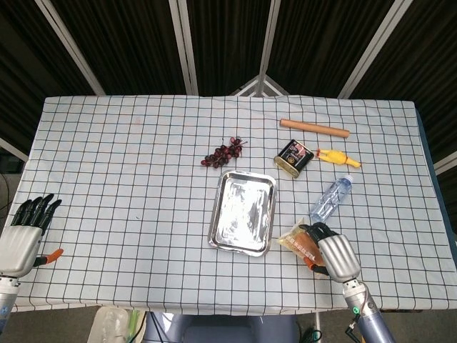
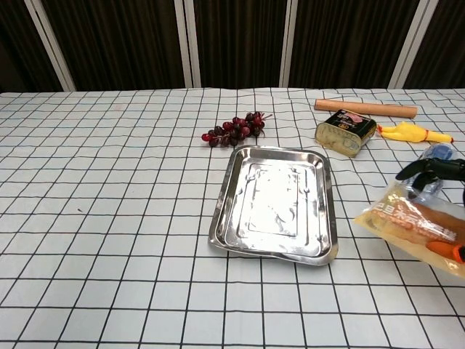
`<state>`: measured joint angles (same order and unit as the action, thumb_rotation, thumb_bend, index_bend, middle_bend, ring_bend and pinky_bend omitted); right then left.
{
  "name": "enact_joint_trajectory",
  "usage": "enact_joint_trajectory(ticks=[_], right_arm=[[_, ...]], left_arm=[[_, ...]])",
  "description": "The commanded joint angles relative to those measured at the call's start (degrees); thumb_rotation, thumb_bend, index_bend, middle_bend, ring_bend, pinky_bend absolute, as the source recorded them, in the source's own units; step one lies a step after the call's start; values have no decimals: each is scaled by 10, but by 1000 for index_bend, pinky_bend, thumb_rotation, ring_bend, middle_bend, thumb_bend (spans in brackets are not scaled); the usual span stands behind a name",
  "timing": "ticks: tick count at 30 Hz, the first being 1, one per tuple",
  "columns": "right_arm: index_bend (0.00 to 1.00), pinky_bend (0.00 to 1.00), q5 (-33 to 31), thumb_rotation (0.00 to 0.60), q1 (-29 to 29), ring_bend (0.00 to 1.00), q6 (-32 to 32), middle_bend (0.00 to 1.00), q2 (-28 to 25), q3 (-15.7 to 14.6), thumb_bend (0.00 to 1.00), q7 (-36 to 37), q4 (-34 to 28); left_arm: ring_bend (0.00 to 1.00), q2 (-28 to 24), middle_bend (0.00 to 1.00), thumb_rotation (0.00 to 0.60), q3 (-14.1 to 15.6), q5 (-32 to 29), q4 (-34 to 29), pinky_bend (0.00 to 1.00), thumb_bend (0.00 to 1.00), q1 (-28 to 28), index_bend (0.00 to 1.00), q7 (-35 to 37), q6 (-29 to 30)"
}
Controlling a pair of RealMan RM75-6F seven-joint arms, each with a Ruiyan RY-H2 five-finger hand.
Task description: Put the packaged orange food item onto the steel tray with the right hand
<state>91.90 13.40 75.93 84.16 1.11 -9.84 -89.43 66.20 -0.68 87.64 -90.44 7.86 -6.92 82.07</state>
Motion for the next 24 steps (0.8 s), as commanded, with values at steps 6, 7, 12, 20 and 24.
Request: enact_joint_trajectory(ticks=[6, 7, 12, 20, 24], right_arm=[[244, 567, -37, 600, 61, 265, -62, 351, 28, 54, 308, -94, -72], [244, 567, -45, 600, 68, 265, -72, 351, 35, 59, 308, -105, -71], [244, 567, -106, 600, 110, 264, -123, 351, 86, 94, 308, -159, -47], [244, 567, -174, 600, 164, 264, -161, 351, 159, 140, 308, -199, 15], [193, 554, -202, 600, 188, 259, -166, 331, 186, 157, 307, -221, 45]], left_arm=[[0, -4, 0, 600, -2, -2, 1, 36, 52, 0, 0, 8, 1], [0, -4, 0, 600, -2, -2, 1, 36, 52, 0, 0, 10, 1], [0, -7, 0, 600, -2, -1, 2, 36, 52, 0, 0, 18, 2], [0, -8, 0, 600, -4, -2, 5, 36, 52, 0, 0, 25, 3], [0, -8, 0, 600, -4, -2, 5, 36, 53, 1, 0, 25, 2]])
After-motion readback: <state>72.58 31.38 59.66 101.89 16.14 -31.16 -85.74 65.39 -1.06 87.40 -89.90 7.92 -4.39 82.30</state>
